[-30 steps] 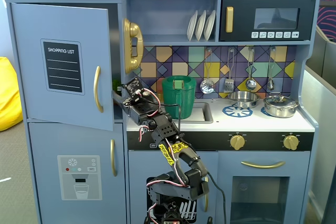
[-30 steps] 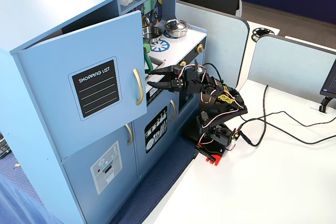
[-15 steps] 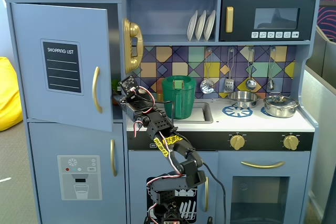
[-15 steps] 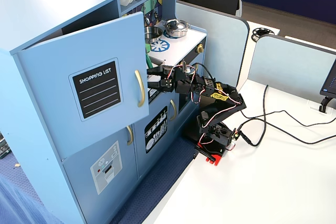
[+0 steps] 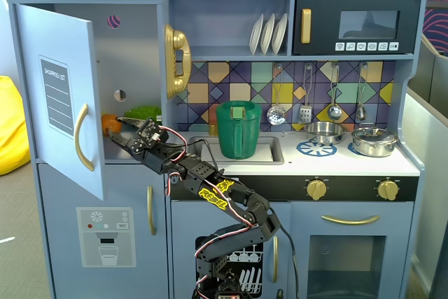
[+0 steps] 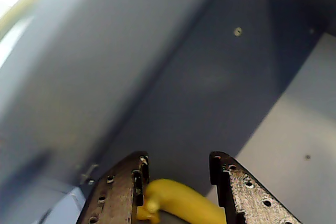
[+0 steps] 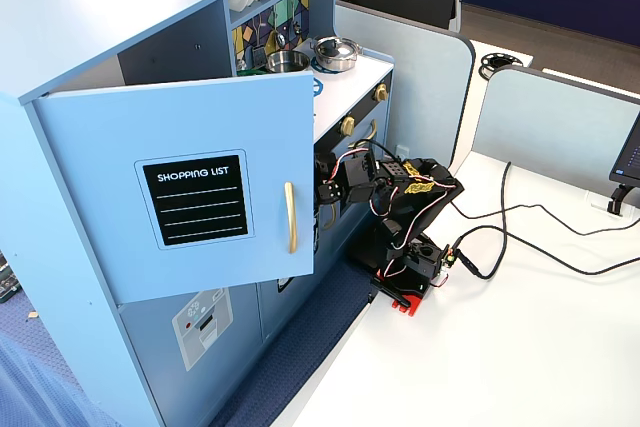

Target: Open the left cabinet door

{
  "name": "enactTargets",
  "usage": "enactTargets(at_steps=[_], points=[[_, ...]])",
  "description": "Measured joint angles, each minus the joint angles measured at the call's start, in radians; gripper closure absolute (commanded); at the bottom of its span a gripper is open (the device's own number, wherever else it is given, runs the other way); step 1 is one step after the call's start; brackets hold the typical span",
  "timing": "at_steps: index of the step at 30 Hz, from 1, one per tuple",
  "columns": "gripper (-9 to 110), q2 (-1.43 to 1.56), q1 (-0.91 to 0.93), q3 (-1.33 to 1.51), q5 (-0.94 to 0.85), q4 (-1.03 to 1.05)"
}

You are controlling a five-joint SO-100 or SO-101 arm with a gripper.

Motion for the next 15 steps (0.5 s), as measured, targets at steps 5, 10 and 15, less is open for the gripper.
enactTargets(at_steps=[5,10,15], points=[[97,0.037,0.183,0.051,0.117,0.101],[98,0.091,0.523,0.051,0.348,0.465],[97,0.146,0.781,0.104,0.505,0.861]])
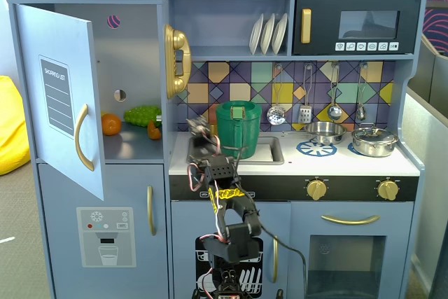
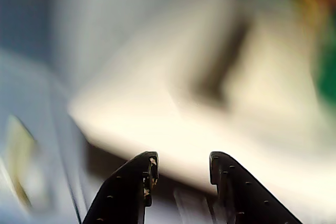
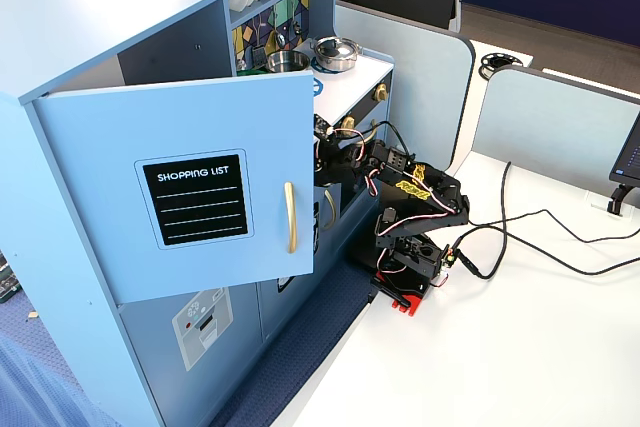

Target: Open the left cabinet door

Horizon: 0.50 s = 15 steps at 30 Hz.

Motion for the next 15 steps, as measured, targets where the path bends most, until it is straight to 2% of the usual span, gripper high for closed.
enactTargets(at_steps=[5,15], points=[[97,0.12,0.149,0.196,0.098,0.14],[96,0.371,0.235,0.611,0.253,0.259]])
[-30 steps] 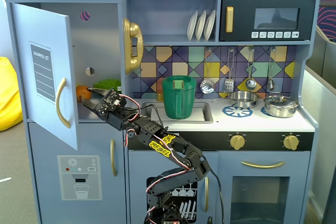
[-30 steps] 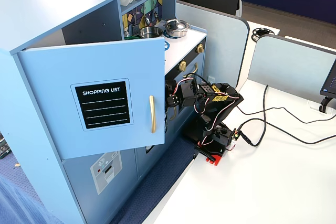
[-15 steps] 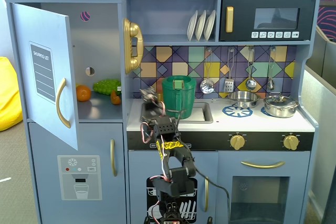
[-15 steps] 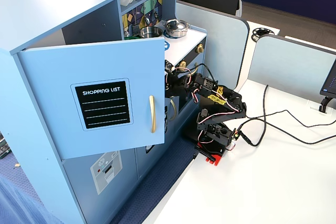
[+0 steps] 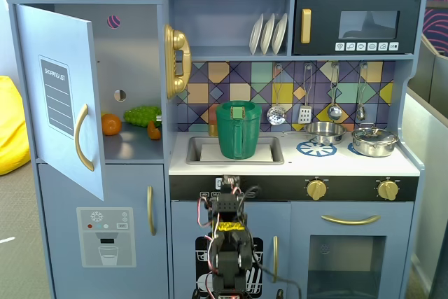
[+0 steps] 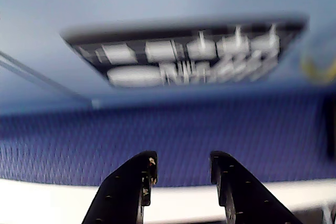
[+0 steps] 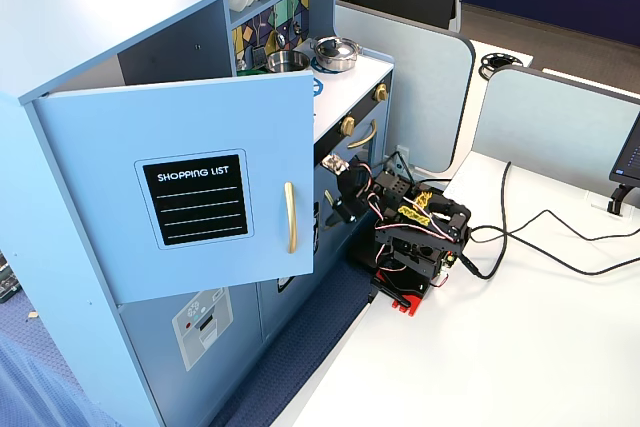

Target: Open the left cabinet door

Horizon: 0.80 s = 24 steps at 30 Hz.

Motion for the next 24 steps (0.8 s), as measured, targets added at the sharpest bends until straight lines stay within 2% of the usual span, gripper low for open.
enactTargets(at_steps=[13,24], points=[[98,0.104,0.018,0.086,0.067,0.238],[101,0.112,0.018,0.086,0.002,0.267]])
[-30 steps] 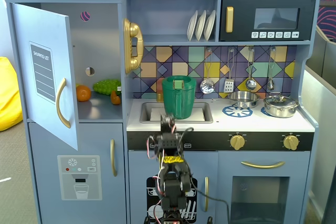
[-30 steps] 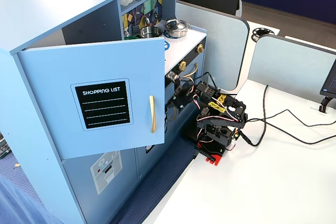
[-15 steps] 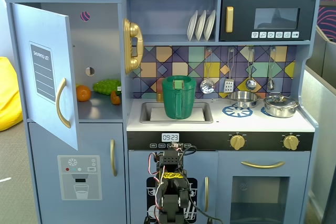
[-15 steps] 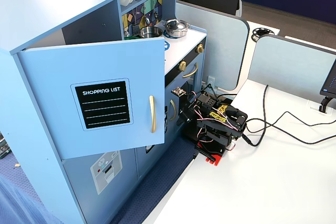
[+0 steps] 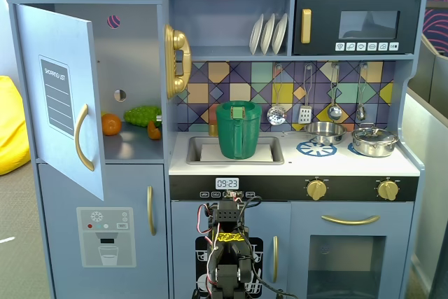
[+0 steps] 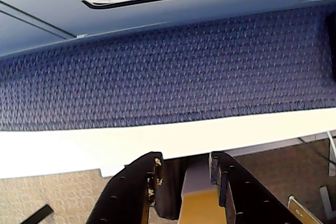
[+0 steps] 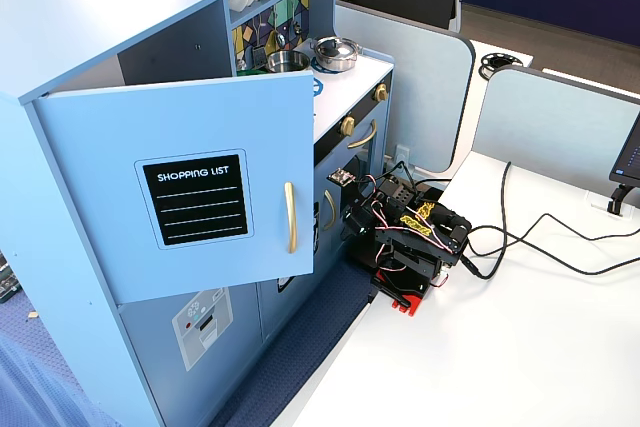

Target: Open the left cabinet door

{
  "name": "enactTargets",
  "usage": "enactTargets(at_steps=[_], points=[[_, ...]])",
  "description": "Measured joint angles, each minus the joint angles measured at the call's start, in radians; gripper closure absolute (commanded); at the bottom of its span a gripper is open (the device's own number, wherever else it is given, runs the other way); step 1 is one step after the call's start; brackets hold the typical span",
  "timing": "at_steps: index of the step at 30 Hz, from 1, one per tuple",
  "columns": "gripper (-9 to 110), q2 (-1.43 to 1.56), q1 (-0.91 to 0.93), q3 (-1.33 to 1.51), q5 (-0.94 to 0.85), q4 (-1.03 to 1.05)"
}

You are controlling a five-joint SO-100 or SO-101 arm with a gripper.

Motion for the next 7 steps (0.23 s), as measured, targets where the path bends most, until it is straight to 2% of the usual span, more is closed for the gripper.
enactTargets(at_steps=[7], points=[[101,0.0,0.0,0.0,-0.009,0.0]])
